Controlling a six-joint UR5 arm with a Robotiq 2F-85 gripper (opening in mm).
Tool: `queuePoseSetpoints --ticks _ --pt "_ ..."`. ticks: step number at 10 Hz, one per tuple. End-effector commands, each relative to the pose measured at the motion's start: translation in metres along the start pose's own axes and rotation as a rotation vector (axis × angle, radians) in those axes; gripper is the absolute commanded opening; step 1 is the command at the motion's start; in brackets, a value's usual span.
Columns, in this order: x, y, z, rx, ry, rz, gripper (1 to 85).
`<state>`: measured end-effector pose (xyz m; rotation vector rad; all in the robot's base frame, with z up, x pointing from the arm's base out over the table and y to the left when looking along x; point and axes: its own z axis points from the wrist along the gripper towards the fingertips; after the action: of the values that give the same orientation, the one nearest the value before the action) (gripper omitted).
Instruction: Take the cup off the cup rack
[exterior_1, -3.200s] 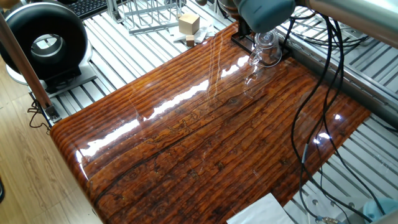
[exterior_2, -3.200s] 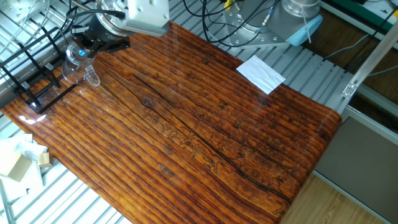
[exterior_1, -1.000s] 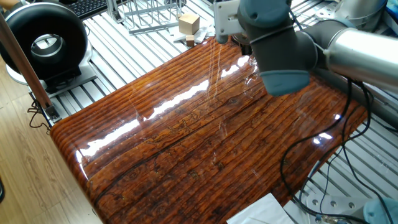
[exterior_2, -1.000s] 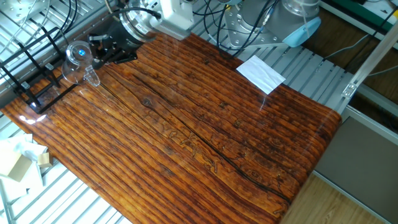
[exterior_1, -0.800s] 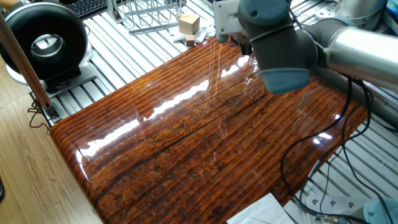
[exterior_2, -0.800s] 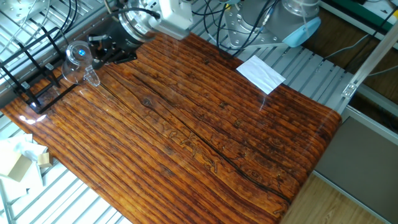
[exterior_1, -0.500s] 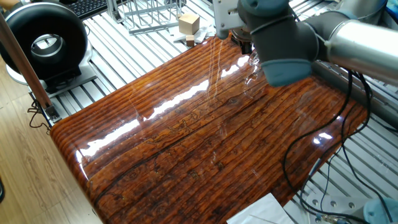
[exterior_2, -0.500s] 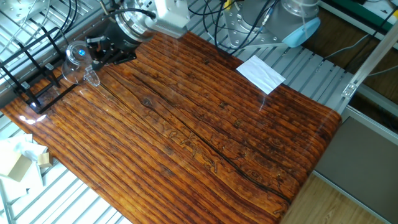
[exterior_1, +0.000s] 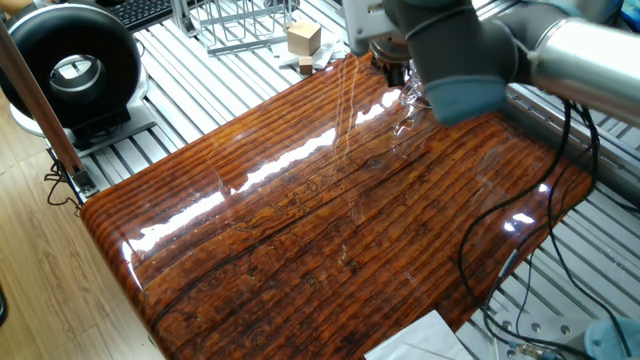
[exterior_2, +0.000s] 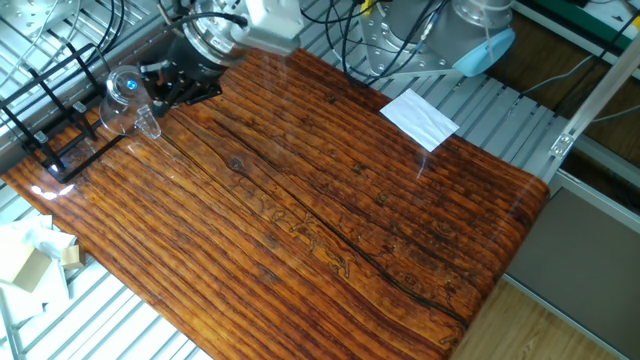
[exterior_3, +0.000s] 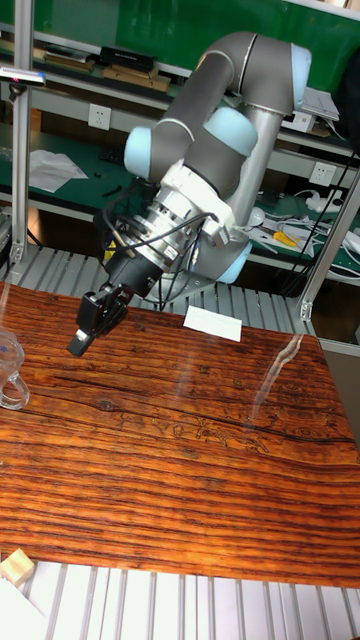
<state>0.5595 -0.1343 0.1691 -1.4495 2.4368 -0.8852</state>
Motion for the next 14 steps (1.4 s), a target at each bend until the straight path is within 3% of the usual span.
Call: queuePoseSetpoints --ticks 1,2,4,6,8,12,14 --pt "0.005 0.006 -0.006 -0.116 -0.072 -0.064 32.0" --pt "0.005 0.006 -0.006 -0.148 -0.101 -0.096 41.7" --pt "-0.001 0.009 -0.007 -0.16 -0.129 -0.118 53.7" --pt "-0.002 0.01 -0.014 -0.166 -0.156 -0.151 57.0" --pt "0.002 0.023 -0.018 -0.212 -0.162 -0.226 57.0" --pt "0.001 0.025 -0.013 -0.219 -0.146 -0.245 56.3" --pt "0.008 0.032 -0.014 -0.249 -0.122 -0.246 64.7"
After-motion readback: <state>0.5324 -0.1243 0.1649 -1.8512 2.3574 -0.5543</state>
